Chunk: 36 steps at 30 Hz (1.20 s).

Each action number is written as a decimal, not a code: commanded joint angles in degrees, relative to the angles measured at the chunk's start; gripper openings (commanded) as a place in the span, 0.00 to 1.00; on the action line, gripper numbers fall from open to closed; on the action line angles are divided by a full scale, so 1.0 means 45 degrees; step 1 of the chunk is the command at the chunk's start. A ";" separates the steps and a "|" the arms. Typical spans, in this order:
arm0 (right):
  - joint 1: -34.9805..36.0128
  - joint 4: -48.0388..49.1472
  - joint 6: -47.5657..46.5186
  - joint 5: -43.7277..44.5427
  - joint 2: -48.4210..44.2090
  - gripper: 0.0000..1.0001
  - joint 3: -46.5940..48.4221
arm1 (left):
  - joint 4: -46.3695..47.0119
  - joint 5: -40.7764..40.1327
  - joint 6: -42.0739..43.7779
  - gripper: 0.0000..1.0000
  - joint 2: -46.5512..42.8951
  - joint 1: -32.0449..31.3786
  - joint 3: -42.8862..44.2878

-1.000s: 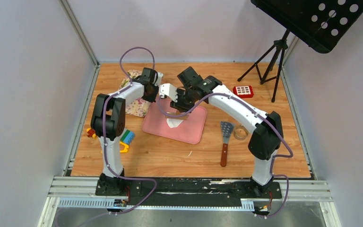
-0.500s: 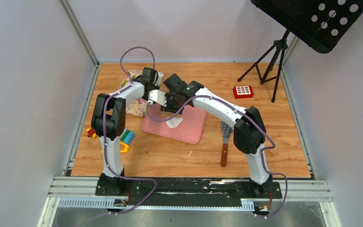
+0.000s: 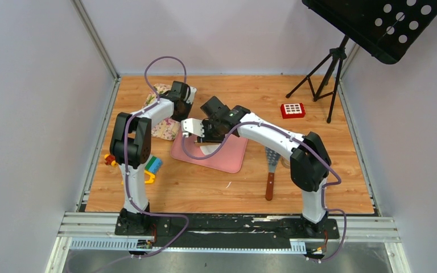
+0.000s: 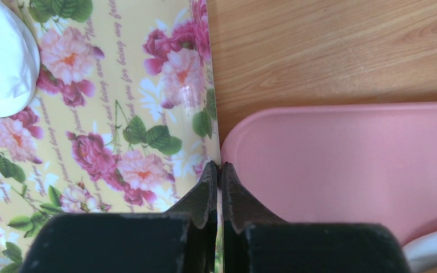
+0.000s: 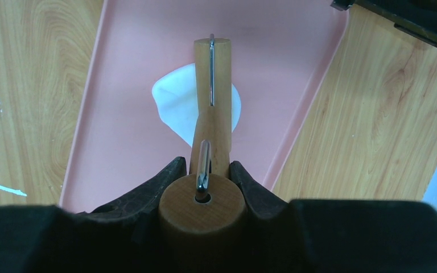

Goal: Roll out the dumpling wrappers from the dough
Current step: Flatten out the dough on the work surface.

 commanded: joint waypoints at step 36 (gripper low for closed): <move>0.1189 -0.2872 0.0265 -0.1041 -0.0882 0.00 -0.3483 | -0.0751 -0.0275 0.0025 0.00 0.0650 0.0086 -0.0186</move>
